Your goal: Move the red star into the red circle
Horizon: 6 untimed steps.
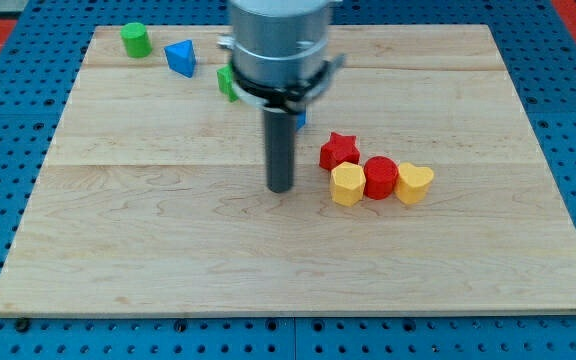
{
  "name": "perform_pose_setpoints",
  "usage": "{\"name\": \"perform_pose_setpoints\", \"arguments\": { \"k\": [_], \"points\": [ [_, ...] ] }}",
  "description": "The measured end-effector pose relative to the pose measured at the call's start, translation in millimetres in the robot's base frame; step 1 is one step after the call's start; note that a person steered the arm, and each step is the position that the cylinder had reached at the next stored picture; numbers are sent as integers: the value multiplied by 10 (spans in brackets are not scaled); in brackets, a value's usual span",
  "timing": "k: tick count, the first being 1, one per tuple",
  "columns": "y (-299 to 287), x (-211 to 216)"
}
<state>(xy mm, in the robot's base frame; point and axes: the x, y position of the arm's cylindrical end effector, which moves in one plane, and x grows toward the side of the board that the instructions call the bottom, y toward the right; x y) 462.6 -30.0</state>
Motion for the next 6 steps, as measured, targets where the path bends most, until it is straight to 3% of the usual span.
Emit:
{"name": "perform_pose_setpoints", "arguments": {
  "k": [1,2,5,6],
  "points": [
    [-136,-410],
    [592,-543],
    [1005,-221],
    [787,-256]
  ]
}}
